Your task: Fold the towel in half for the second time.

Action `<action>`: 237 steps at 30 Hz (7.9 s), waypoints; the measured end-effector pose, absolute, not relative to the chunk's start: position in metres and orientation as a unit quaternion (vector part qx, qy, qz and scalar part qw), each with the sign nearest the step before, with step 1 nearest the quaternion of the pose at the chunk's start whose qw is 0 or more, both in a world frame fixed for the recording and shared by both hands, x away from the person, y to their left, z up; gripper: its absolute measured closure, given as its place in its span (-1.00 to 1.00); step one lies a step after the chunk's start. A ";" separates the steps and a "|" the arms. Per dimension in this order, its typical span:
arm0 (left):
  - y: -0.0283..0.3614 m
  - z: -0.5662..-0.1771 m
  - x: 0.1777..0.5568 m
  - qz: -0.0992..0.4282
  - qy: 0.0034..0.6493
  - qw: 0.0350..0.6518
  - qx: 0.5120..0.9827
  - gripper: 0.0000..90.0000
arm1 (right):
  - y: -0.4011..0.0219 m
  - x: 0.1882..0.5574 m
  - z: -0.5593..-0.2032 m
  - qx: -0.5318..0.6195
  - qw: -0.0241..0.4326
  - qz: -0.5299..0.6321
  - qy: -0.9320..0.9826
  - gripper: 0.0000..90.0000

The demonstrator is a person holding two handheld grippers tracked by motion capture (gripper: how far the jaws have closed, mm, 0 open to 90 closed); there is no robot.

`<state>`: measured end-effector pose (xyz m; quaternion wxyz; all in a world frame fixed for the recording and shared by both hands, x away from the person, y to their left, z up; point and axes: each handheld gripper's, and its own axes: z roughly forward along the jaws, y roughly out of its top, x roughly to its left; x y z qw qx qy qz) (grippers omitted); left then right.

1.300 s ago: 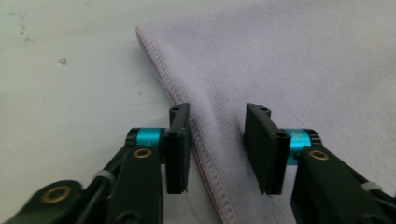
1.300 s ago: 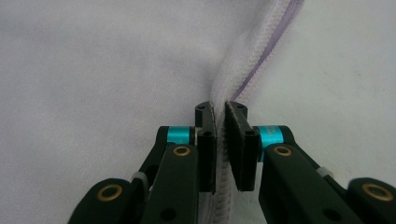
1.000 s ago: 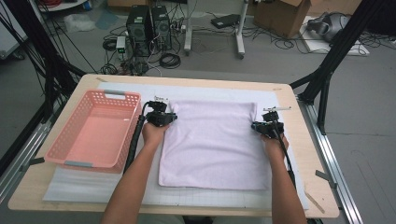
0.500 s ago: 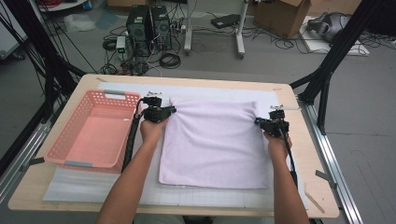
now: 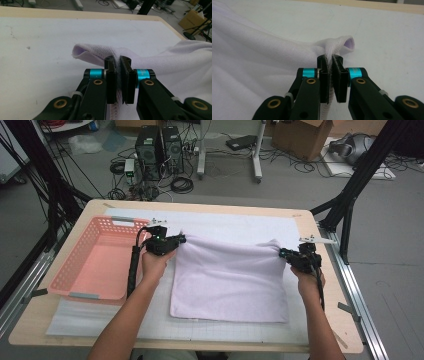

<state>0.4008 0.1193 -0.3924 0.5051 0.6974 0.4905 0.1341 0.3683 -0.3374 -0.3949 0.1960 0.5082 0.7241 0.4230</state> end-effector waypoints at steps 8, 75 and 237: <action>0.123 -0.402 0.369 0.126 0.469 0.507 0.712 0.87 | -0.342 0.337 -0.405 0.498 0.185 0.438 0.725 0.88; 0.122 -0.404 0.360 0.158 0.443 0.499 0.728 0.91 | -0.327 0.335 -0.403 0.491 0.235 0.403 0.736 0.91; 0.124 -0.441 0.330 0.133 0.469 0.457 0.744 0.79 | -0.333 0.312 -0.440 0.484 0.209 0.360 0.769 0.85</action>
